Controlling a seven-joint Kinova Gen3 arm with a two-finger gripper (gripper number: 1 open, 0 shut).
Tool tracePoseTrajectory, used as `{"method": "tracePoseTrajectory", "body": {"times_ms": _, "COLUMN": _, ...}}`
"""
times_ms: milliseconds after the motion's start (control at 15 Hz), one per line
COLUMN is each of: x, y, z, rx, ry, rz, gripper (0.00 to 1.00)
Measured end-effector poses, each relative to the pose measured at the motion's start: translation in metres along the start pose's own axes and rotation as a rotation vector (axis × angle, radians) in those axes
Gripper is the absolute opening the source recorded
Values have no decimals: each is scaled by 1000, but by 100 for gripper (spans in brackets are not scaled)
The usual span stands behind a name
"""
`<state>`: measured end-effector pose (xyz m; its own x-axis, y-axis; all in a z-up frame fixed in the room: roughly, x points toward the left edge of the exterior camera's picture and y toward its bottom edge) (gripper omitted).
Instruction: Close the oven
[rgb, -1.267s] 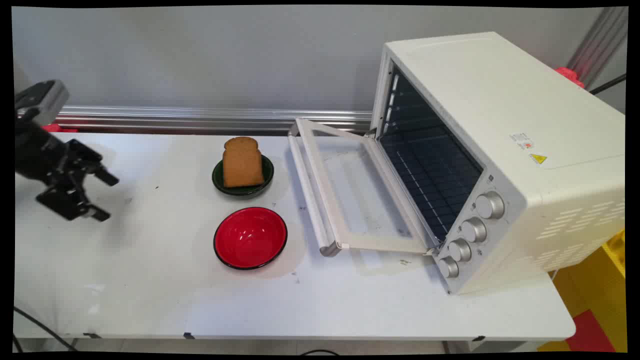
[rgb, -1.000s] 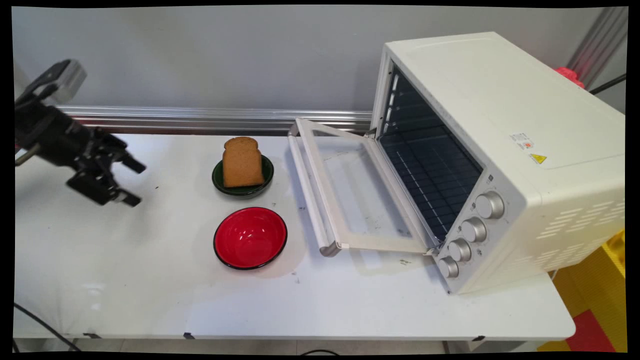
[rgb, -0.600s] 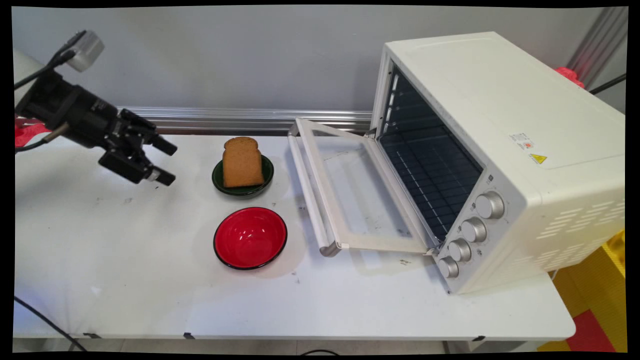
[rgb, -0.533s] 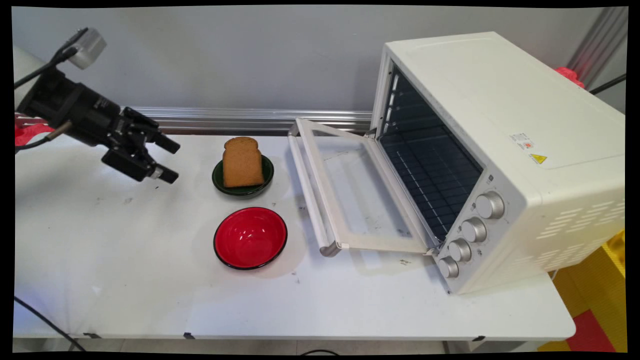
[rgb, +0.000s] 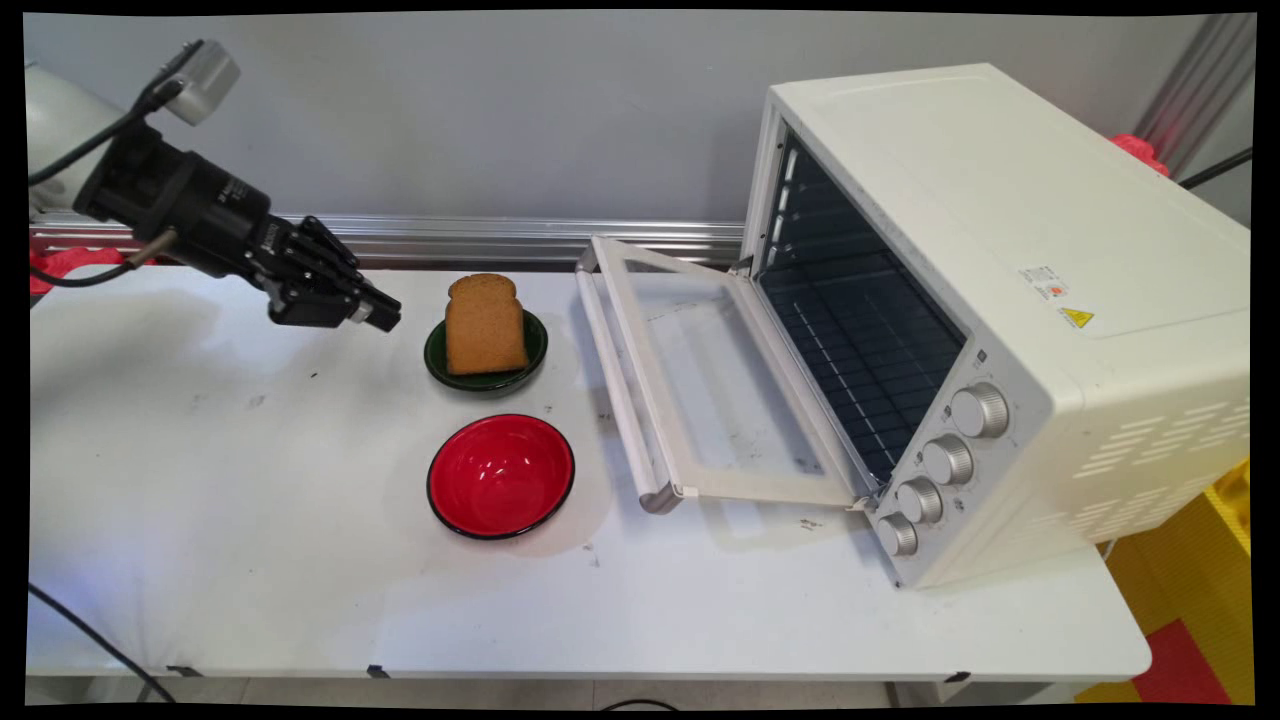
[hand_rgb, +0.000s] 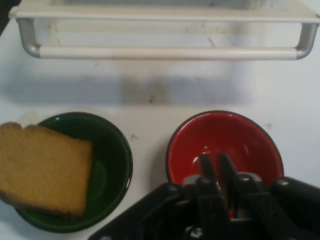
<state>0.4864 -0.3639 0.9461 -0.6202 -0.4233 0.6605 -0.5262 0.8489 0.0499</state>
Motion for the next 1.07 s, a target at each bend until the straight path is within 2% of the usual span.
{"method": "tracePoseTrajectory", "body": {"times_ms": 400, "x": 7, "y": -6, "z": 26, "rx": -6, "ry": 24, "rz": 25, "gripper": 0}}
{"method": "tracePoseTrajectory", "body": {"times_ms": 733, "x": 9, "y": -9, "z": 69, "rx": -14, "ry": 33, "rz": 50, "gripper": 0}}
{"method": "tracePoseTrajectory", "body": {"times_ms": 1067, "x": 7, "y": -12, "z": 128, "rx": -16, "ry": 28, "rz": 79, "gripper": 0}}
